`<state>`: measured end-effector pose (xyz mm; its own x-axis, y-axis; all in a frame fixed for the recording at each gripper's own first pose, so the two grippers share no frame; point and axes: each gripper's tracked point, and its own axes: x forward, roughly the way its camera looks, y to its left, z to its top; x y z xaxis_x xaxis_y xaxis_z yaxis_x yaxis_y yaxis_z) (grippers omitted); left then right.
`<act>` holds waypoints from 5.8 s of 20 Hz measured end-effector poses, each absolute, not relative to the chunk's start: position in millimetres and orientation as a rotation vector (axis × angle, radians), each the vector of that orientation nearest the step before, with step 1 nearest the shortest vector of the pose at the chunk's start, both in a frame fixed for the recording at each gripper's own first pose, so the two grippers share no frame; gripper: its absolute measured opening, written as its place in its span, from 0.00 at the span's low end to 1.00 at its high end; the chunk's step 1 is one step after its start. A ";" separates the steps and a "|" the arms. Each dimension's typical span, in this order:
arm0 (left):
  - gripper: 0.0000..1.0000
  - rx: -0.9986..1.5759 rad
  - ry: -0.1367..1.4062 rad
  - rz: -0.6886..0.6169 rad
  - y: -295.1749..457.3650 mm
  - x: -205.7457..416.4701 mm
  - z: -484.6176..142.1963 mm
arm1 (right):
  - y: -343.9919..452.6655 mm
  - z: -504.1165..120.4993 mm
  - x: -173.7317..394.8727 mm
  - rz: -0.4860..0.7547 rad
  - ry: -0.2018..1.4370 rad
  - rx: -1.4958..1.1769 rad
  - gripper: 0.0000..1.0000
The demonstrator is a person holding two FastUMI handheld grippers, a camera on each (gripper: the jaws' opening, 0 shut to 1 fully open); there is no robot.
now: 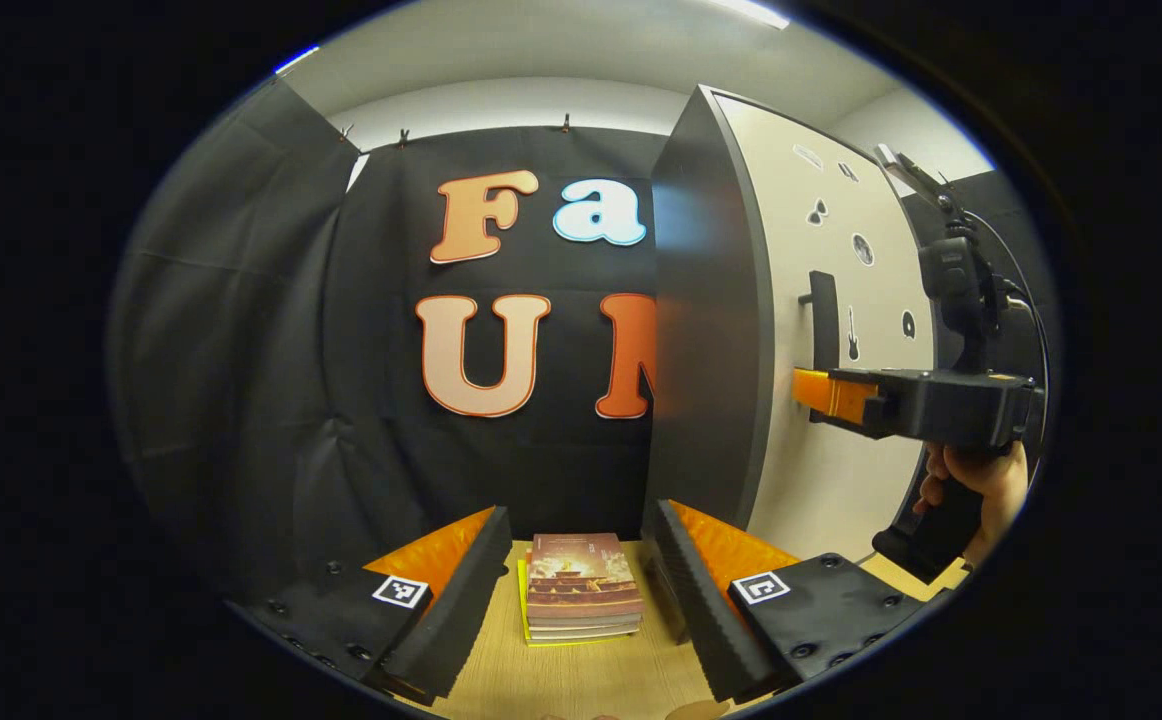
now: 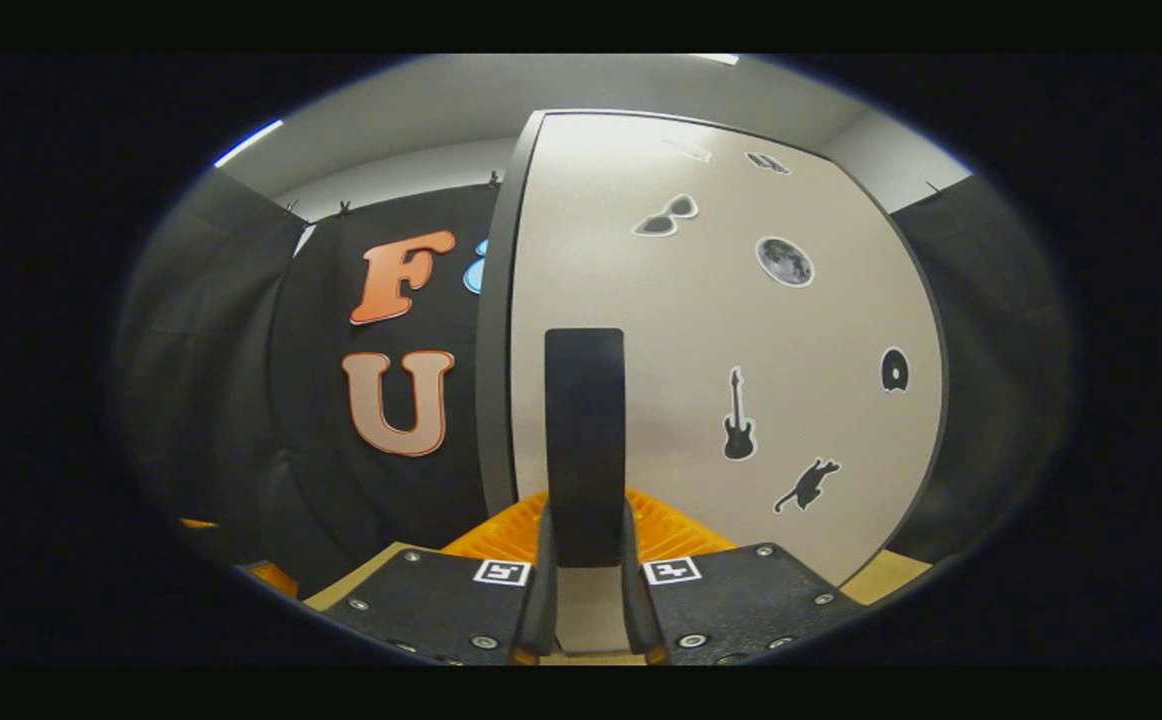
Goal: Open the cabinet door with the right hand, grasp the bottle in the cabinet with the left hand and place it on the coaster, then close the cabinet door with the right hand.
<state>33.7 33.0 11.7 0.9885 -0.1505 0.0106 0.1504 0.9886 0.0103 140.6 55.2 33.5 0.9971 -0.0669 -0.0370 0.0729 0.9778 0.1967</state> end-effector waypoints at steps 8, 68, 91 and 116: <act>0.96 0.033 0.011 -0.204 37.8 57.3 6.2 | 49.4 35.4 109.2 -0.102 0.012 0.204 0.12; 0.95 -0.060 -0.001 -0.351 -238.3 -110.7 16.8 | -213.0 8.3 -231.0 -0.146 0.087 0.111 0.01; 0.95 0.000 -0.058 -0.628 -301.9 118.2 14.6 | -123.5 -11.8 -35.4 -0.261 0.063 0.038 0.93; 0.83 0.026 -0.091 -0.528 -315.2 160.8 6.8 | -129.8 -41.0 -17.4 -0.134 0.099 0.078 0.95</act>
<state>160.8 -315.2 6.8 0.8600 -0.5040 0.0802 0.5016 0.8637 0.0487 -17.4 -129.8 -41.0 0.9862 -0.1296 -0.1035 0.1373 0.9880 0.0712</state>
